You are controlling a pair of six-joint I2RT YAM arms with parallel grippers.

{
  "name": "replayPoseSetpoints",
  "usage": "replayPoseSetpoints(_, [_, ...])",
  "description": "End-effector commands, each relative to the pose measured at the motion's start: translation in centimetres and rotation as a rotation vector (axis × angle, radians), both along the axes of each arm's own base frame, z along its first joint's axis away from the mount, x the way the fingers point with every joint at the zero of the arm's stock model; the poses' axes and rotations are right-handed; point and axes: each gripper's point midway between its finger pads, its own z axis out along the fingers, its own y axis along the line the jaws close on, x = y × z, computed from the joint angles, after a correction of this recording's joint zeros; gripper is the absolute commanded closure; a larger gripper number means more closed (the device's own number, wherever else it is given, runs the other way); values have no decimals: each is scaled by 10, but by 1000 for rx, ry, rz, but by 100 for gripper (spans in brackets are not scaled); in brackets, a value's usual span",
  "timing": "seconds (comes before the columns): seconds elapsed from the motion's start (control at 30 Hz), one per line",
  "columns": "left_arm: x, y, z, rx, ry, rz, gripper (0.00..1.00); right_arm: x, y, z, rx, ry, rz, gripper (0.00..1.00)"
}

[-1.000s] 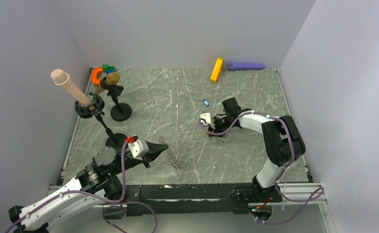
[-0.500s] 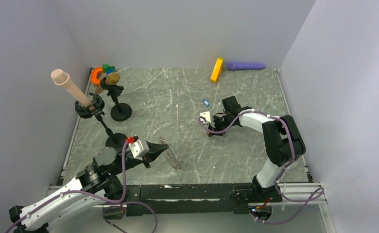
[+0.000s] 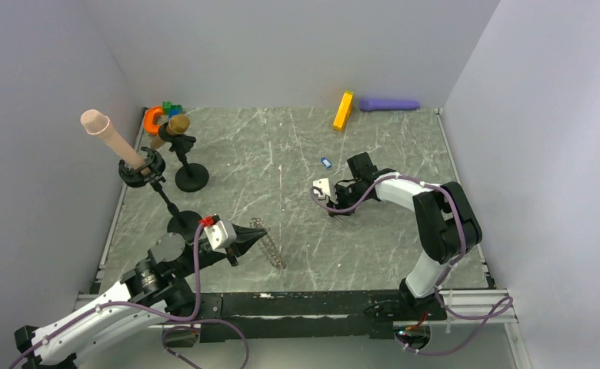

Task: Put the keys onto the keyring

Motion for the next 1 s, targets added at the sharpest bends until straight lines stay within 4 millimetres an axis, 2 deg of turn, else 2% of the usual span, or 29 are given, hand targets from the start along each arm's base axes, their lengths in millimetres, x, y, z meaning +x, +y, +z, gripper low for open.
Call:
replayPoseSetpoints(0.0, [1,3,27,-83,-56,14,100,8,5,6,6,-18,3,67])
replayPoseSetpoints(0.7, [2,2,30,-83,-58,14,100,7,6,2,-1,2,-3,78])
replayPoseSetpoints(0.97, [2,2,32,-80,-60,12,100,6,6,6,17,-1,-13,73])
